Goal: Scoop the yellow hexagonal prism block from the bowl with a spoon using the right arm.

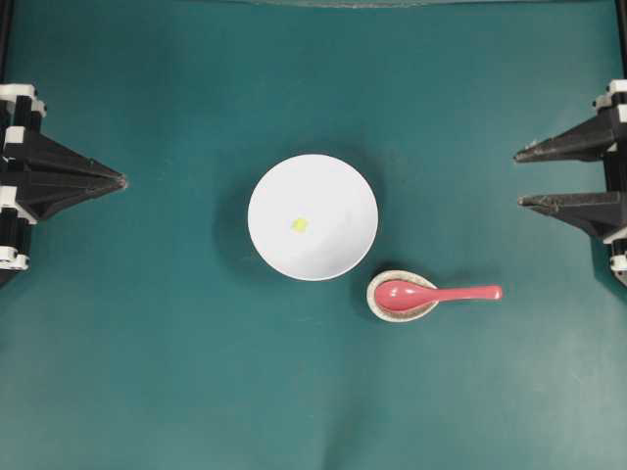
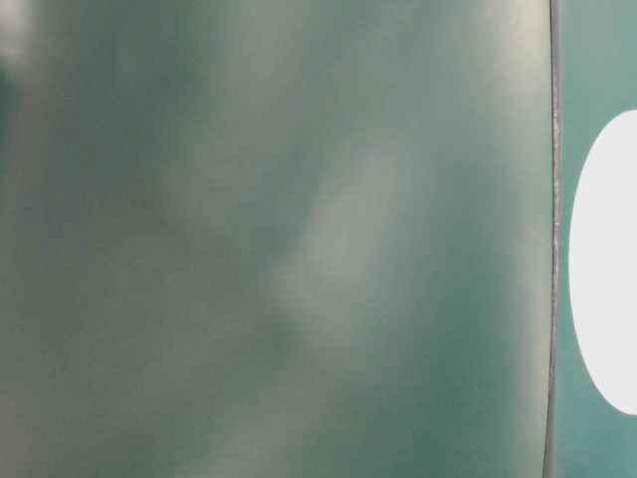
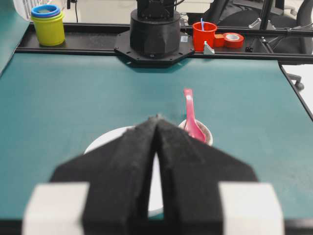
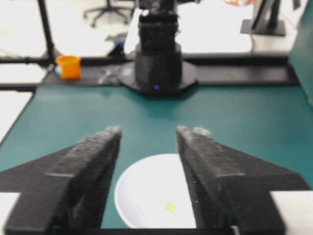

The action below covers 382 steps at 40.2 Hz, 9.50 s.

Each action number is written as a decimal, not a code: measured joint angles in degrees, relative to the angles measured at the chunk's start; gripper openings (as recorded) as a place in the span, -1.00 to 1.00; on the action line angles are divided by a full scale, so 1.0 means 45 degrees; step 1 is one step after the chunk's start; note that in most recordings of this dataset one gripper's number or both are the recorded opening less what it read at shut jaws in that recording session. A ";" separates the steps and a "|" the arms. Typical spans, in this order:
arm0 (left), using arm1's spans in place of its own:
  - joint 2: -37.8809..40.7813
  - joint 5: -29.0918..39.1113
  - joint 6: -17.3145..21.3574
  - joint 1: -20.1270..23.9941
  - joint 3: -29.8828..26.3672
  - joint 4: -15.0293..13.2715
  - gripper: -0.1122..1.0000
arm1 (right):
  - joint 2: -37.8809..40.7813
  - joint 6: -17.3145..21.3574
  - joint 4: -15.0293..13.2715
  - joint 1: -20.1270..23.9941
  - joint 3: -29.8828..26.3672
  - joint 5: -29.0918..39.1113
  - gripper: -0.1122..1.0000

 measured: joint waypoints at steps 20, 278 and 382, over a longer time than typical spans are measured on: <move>-0.0020 0.0273 0.0254 0.0020 0.0000 0.0078 -0.79 | 0.0996 0.0020 0.0625 0.0020 0.0137 0.0039 0.24; -0.0352 0.1113 0.0273 0.0000 -0.0137 0.0098 -0.79 | 0.8008 -0.3242 0.5527 -0.0820 -0.3652 0.4902 -0.37; -0.0820 0.2227 0.0332 0.0371 -0.0215 0.0117 -0.79 | 1.2500 -0.3184 0.4434 -0.1523 -0.7520 0.7402 -0.37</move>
